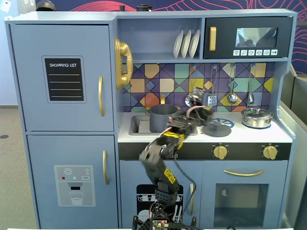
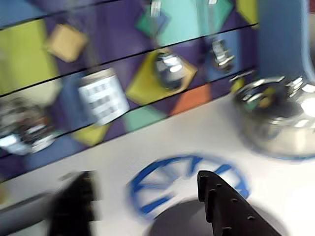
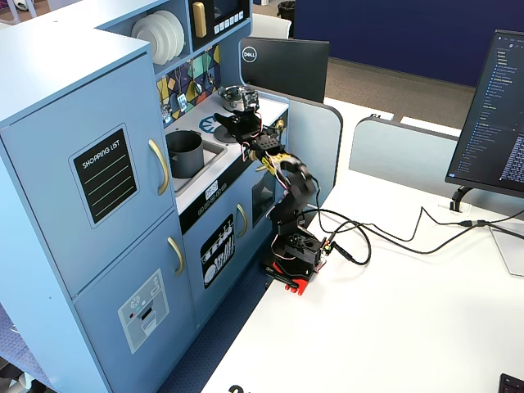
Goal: Take off the lid from the gray recipient and place it on the counter
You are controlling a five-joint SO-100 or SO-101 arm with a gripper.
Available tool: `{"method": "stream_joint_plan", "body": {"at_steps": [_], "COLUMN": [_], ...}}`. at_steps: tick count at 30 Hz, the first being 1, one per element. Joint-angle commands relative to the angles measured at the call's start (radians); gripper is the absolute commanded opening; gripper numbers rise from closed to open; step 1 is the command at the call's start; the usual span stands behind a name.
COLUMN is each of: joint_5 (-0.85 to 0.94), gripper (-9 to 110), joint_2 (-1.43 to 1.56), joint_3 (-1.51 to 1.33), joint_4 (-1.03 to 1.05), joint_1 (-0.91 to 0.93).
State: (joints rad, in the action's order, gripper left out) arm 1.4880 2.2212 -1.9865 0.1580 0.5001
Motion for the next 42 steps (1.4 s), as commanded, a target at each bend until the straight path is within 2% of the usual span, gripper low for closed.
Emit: {"method": "stream_joint_plan", "body": {"at_steps": [1, 3, 7, 15, 22, 26, 31, 35, 42], "joint_5": [-0.098, -0.077, 0.003, -0.017, -0.002, 0.057, 0.018, 0.061, 0.023], "gripper": [0, 0, 0, 0, 0, 0, 0, 0, 4], "joint_2": [0.402, 0.545, 0.730, 0.936, 0.956, 0.956, 0.956, 0.956, 0.957], "joint_3": [-0.011, -0.147, -0.440, -0.833, -0.910, -0.973, -1.014, -1.014, -1.014], "joint_4": [0.514, 0.588, 0.597, 0.719, 0.979, 1.089, 1.209, 1.353, 1.371], "joint_1": [-0.146, -0.216, -0.299, -0.453, -0.557, -0.558, -0.569, -0.561, -0.528]}}
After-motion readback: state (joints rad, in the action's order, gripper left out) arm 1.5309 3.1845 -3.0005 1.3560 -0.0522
